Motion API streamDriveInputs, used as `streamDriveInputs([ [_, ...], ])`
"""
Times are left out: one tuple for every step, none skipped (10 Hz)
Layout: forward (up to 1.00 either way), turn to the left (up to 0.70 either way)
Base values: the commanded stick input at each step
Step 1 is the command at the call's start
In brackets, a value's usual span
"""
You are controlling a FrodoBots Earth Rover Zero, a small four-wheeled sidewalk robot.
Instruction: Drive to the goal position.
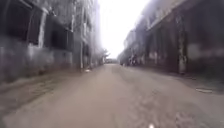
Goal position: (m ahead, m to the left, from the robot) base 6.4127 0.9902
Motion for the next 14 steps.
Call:
streamDriveInputs([
  [1.0,0.0],
  [1.0,0.0],
  [1.0,0.0],
  [1.0,0.0],
  [1.0,0.0],
  [1.0,0.0],
  [1.0,0.0],
  [1.0,0.0],
  [1.0,0.0],
  [1.0,0.0],
  [1.0,0.0],
  [1.0,0.0],
  [1.0,0.0],
  [1.0,0.0],
])
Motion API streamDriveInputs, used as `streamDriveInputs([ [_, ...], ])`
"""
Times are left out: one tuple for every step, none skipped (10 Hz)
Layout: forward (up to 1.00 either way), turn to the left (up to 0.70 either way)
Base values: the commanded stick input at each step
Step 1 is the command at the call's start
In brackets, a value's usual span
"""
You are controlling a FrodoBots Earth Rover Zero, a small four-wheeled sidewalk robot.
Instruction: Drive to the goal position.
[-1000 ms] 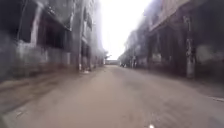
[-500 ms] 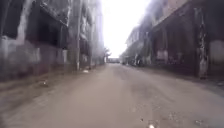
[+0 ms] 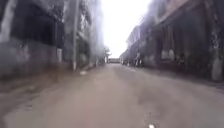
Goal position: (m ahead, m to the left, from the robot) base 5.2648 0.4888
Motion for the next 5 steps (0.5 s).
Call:
streamDriveInputs([
  [1.0,0.0],
  [1.0,0.0],
  [1.0,0.0],
  [1.0,0.0],
  [1.0,0.0],
])
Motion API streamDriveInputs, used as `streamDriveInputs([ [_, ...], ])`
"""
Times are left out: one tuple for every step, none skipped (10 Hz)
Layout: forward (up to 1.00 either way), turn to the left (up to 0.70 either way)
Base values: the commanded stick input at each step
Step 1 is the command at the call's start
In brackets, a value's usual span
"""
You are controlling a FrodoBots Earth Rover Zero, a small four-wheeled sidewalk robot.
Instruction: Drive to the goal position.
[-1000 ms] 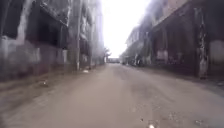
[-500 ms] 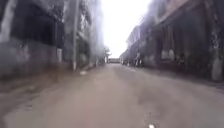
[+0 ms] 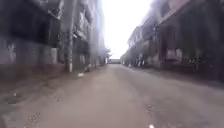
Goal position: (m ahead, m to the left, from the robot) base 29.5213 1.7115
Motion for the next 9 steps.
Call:
streamDriveInputs([
  [1.0,0.0],
  [1.0,0.0],
  [1.0,0.0],
  [1.0,0.0],
  [1.0,0.0],
  [1.0,0.0],
  [1.0,0.0],
  [1.0,0.0],
  [1.0,0.0],
])
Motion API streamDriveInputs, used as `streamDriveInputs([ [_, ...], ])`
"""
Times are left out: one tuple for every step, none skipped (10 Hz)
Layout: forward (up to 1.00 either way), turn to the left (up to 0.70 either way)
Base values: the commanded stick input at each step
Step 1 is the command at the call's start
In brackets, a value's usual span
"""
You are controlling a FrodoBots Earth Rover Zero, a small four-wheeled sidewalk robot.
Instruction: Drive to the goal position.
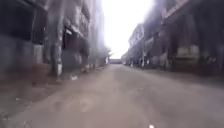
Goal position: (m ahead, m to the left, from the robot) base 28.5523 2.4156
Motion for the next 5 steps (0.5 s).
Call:
streamDriveInputs([
  [1.0,0.0],
  [1.0,0.0],
  [1.0,0.0],
  [1.0,0.0],
  [1.0,0.0],
])
